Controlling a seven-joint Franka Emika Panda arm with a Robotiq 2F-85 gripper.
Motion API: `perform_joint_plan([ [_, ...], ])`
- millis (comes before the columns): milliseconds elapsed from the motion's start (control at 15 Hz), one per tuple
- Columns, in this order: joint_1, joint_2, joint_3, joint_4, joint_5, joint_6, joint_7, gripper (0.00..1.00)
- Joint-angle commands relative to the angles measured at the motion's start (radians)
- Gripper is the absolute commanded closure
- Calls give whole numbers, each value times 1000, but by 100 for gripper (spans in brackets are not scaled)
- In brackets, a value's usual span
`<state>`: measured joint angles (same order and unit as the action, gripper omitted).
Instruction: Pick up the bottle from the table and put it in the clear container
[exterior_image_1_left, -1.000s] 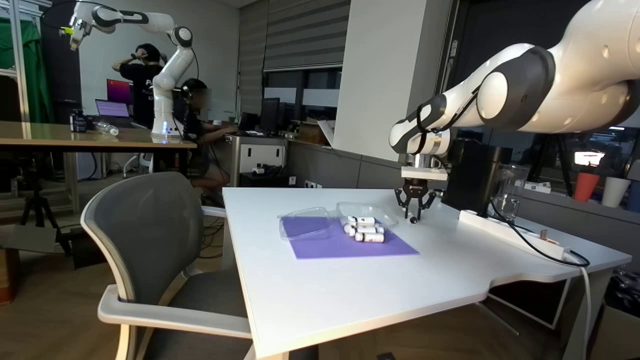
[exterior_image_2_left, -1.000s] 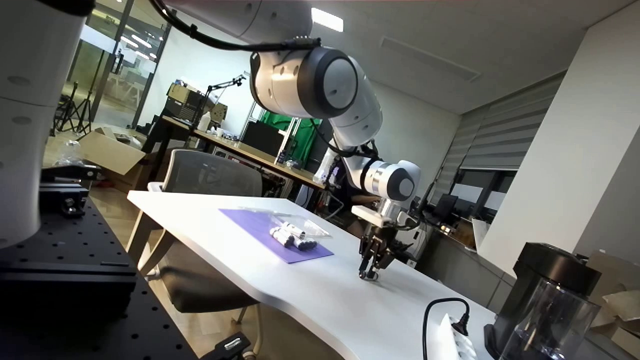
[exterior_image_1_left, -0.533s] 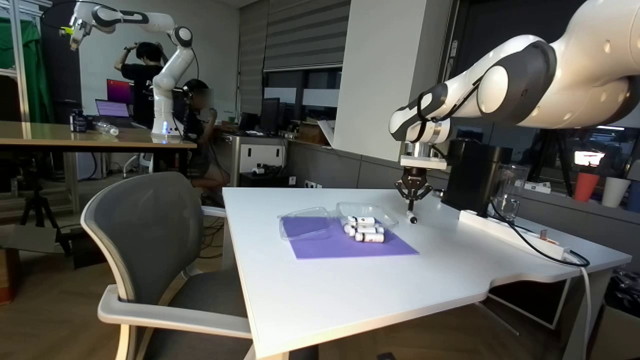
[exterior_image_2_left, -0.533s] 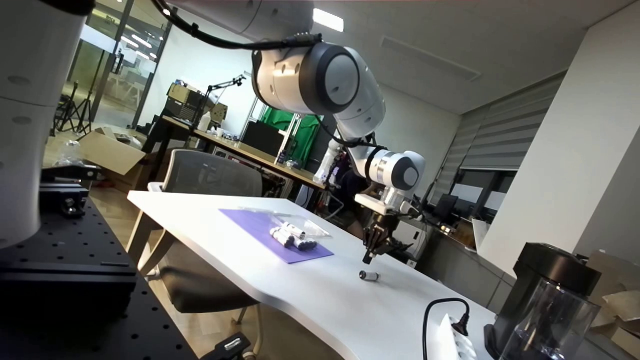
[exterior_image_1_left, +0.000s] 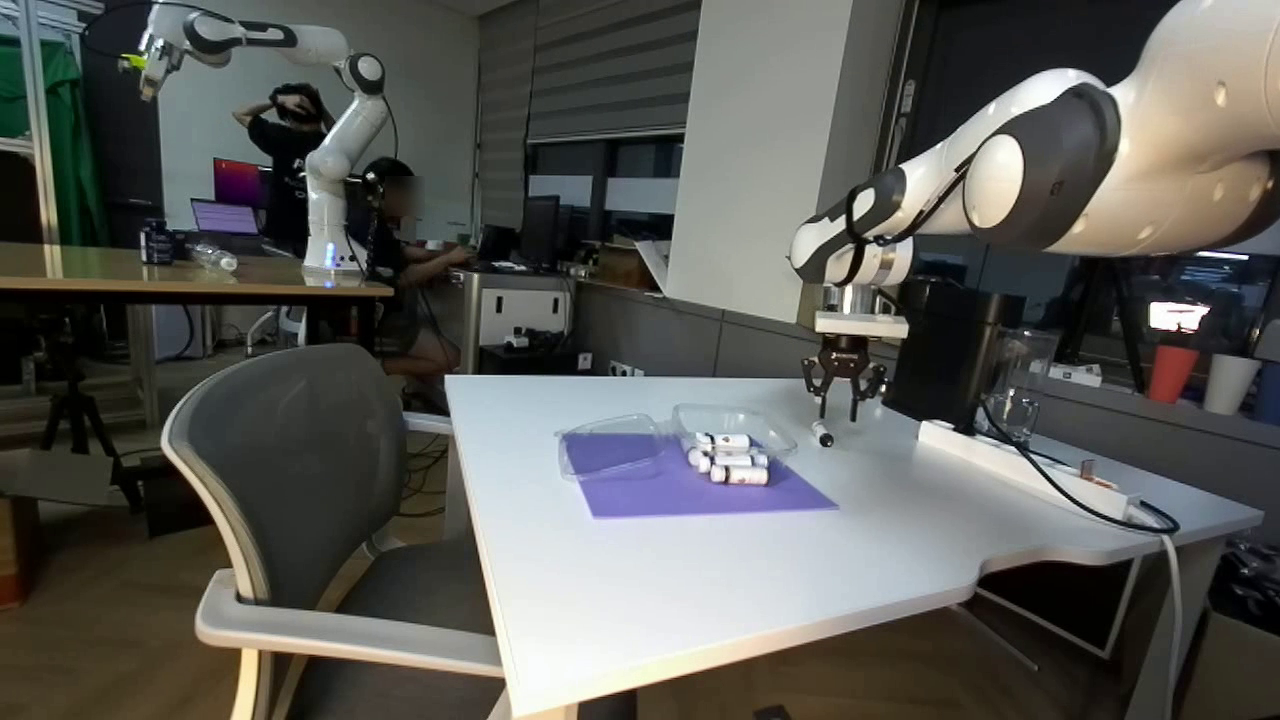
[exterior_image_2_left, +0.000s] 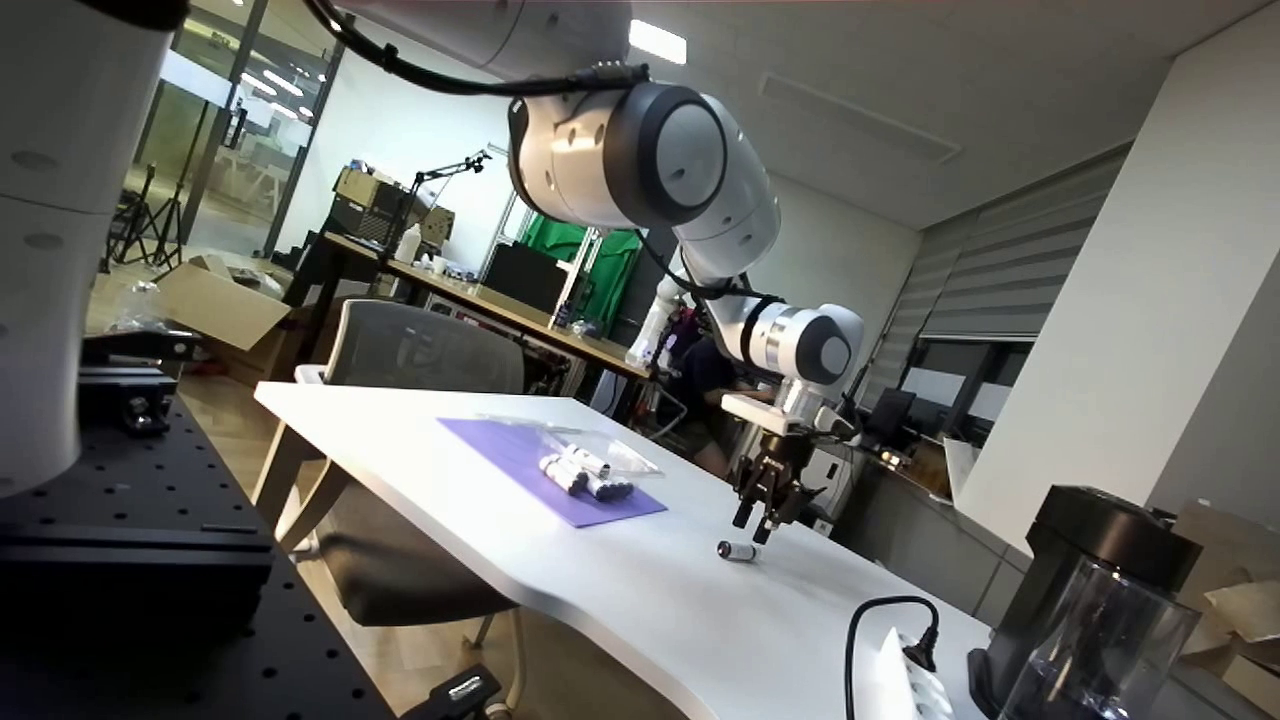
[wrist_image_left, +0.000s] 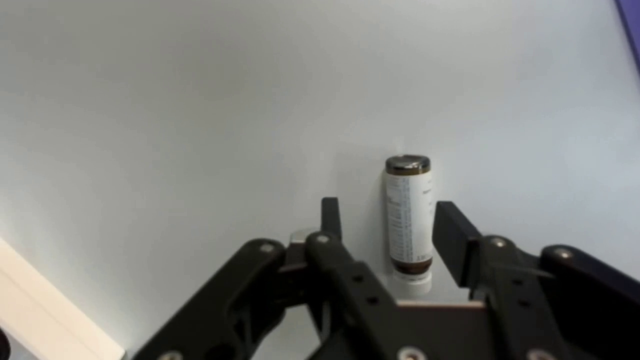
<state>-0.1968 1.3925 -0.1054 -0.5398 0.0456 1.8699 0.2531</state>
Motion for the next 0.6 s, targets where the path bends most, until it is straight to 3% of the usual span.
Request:
perform_joint_plan([
  [0,-21,37,4,31,4,12,-17,17],
  [133,-22,56,14,35,9,40,-36,3],
  [200,-18,64,15,37,7,56,-40,1],
  [333,-10,76,20,37,8,86,-48,36],
  [400,-4,79,19,36,5,97,-48,36],
  [533,4,81,22,33,4,107,-45,49],
])
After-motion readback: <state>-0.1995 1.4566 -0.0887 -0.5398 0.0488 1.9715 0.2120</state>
